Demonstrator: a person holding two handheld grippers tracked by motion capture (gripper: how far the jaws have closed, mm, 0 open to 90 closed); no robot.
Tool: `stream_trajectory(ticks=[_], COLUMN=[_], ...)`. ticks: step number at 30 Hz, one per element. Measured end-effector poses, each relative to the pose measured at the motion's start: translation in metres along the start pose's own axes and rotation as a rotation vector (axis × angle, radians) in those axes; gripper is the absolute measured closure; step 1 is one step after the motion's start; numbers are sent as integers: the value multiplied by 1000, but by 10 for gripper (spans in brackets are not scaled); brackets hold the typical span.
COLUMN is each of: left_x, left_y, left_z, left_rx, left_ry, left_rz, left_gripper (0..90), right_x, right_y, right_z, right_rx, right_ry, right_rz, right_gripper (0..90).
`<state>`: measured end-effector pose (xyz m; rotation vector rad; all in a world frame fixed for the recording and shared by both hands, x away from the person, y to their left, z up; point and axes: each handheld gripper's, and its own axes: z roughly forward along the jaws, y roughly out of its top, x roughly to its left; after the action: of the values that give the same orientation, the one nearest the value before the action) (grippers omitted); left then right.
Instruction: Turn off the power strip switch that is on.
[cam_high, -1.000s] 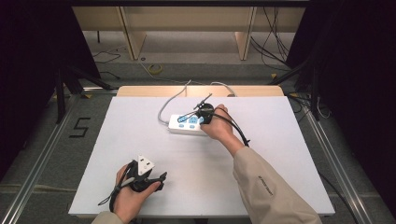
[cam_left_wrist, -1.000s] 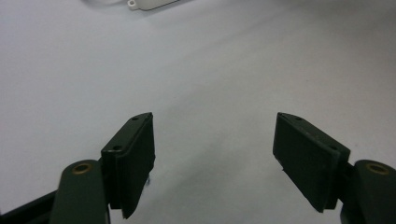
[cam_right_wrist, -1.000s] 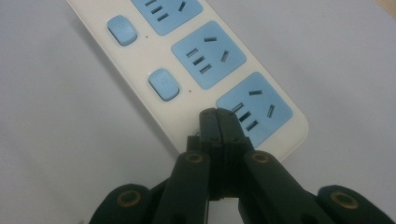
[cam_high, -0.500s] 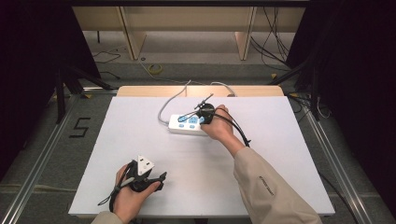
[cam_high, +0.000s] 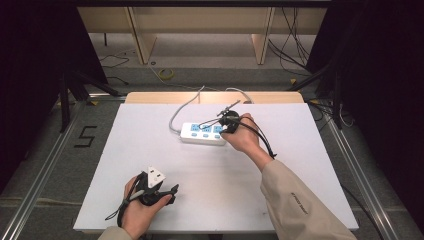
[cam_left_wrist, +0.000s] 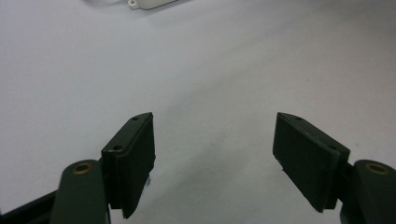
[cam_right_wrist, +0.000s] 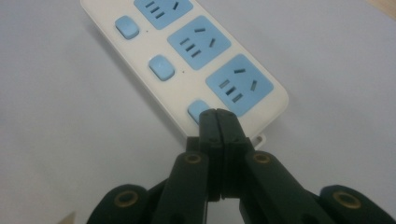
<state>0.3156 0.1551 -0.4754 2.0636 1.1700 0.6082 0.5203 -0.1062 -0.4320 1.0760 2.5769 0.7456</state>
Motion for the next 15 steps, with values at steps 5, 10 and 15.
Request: stream_trajectory(ticks=[5,10,15], left_x=[1,1,1], left_y=[0,-1,-2], left_z=[0,0,0], left_rx=[-9,-6,1], left_ry=[3,1,-1], left_rz=[-7,-12,-7], left_gripper=[295,296,298], right_x=[-4,-9,-11], right_y=[-11,-22,-40], right_z=[-8,-17,-26], right_rx=[-14,-23,-30], right_ry=[17,42,68], right_rz=[12,36,52], right_gripper=[848,797,749])
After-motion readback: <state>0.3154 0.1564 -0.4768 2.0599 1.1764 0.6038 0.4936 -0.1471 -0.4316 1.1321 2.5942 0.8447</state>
